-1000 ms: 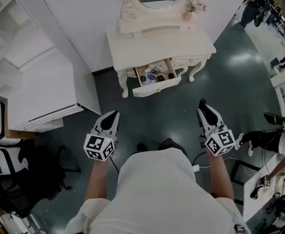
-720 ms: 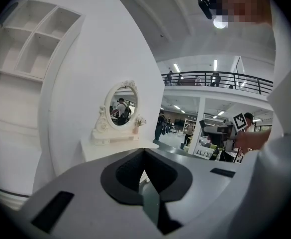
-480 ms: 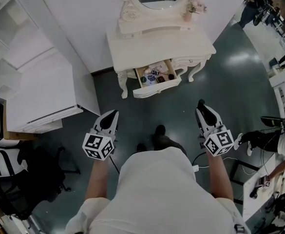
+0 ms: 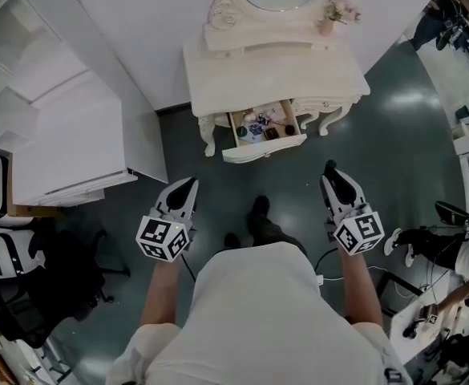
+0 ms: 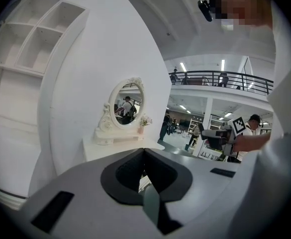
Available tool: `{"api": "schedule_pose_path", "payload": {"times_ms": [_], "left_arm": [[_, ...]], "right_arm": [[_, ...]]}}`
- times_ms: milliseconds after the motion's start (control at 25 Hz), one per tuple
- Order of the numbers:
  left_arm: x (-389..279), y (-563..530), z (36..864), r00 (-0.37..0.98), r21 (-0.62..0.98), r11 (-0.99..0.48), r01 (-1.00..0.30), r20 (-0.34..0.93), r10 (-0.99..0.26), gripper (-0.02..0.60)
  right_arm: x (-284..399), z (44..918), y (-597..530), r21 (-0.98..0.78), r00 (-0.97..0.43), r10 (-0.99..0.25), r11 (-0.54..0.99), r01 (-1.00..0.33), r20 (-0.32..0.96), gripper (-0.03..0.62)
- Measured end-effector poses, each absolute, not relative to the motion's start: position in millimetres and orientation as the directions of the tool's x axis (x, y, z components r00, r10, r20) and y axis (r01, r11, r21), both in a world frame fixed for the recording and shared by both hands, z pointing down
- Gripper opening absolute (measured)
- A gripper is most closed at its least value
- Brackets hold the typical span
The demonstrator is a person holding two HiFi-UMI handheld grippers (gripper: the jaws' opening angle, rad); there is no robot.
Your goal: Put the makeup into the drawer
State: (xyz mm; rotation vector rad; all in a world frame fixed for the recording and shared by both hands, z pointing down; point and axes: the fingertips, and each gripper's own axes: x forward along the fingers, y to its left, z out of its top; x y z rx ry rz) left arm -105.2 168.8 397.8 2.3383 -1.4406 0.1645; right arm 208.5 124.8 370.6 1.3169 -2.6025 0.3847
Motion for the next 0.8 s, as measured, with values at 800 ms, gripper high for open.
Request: {"api": "schedule_pose_path", "payload": {"times_ms": [800], "left_arm": [[-69.4, 44.8, 414.2, 0.390, 0.236, -0.323, -0.917, 0.353, -0.850, 0.017]], "right_arm": [[226.4, 407.4, -28.7, -0.153, -0.666, -0.678, 0.656, -0.739, 0.310, 0.107]]}}
